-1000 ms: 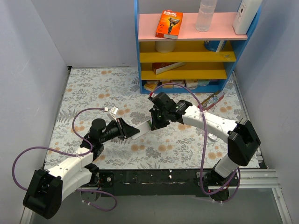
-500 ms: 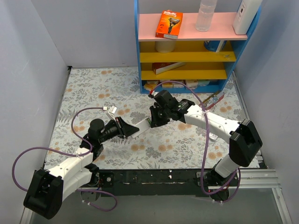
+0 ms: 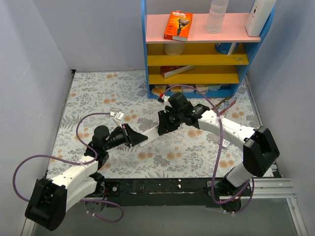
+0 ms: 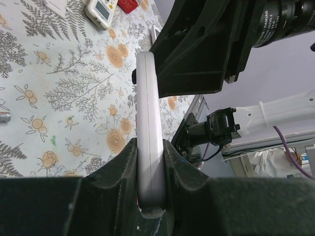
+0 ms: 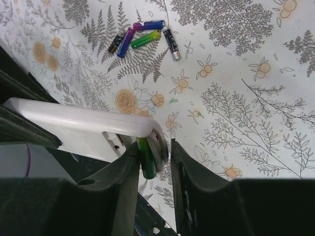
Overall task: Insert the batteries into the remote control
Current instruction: Load the battery into the remote control.
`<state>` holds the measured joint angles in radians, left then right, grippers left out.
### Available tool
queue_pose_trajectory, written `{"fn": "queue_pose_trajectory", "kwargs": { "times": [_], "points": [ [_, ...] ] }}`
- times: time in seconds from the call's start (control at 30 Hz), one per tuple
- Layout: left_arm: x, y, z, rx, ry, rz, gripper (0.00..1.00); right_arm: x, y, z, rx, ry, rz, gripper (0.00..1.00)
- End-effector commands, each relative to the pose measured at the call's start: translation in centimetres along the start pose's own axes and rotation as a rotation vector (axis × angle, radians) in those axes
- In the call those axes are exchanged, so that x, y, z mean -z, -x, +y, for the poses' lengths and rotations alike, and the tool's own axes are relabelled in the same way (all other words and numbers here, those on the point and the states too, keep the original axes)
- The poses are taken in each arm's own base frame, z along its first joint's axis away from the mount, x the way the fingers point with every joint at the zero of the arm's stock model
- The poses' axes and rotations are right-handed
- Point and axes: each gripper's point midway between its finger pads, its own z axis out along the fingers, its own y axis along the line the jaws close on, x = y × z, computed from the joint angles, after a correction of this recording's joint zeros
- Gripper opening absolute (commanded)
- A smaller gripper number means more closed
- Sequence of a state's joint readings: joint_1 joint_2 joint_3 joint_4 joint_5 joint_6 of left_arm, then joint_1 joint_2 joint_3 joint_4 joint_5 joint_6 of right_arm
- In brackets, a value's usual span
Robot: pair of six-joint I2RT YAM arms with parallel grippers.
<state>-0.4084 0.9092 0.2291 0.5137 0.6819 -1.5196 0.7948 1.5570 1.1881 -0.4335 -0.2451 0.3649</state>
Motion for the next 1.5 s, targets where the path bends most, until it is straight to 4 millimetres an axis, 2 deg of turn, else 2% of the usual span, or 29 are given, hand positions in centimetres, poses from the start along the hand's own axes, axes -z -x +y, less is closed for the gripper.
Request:
{"fn": "queue_pose_trajectory", "kwargs": {
  "times": [0.0, 0.2, 0.43, 0.57, 0.77, 0.9, 1.07, 1.3, 1.47],
  "points": [
    [1.5, -1.4, -7.2, -0.119, -0.322, 0.135, 0.00, -0.3, 2.9, -1.0, 0.053, 0.026, -0.124, 0.36],
    [1.5, -1.3, -7.2, -0.106, -0.319, 0.132, 0.00, -0.5, 2.2, -0.7, 0.043, 0.110, -0.108, 0.20],
    [1.2, -0.7, -7.1, -0.079, -0.319, 0.123, 0.00, 0.0, 1.7, 0.6, 0.005, 0.249, -0.119, 0.18],
    [0.3, -0.2, -6.5, -0.041, -0.289, 0.135, 0.00, 0.2, 1.8, 0.7, -0.085, 0.256, -0.102, 0.20],
    [-0.9, 0.7, -4.9, 0.015, -0.189, 0.107, 0.00, 1.2, 2.9, 0.3, -0.179, 0.148, -0.059, 0.29],
    [-1.4, 1.1, -3.3, 0.052, -0.105, 0.077, 0.00, 1.8, 3.9, -0.8, -0.161, 0.039, -0.070, 0.31],
    [-2.2, 1.2, -2.6, 0.083, -0.070, 0.074, 0.00, 1.9, 5.0, -1.2, -0.132, -0.028, -0.047, 0.34],
    [-3.6, 0.9, -0.4, 0.165, 0.025, 0.094, 0.00, 1.7, 6.1, -1.5, -0.098, -0.088, -0.014, 0.41],
    [-3.9, 0.6, 1.2, 0.196, 0.093, 0.088, 0.00, 1.1, 6.2, -2.3, -0.076, -0.128, 0.024, 0.43]
  ]
}}
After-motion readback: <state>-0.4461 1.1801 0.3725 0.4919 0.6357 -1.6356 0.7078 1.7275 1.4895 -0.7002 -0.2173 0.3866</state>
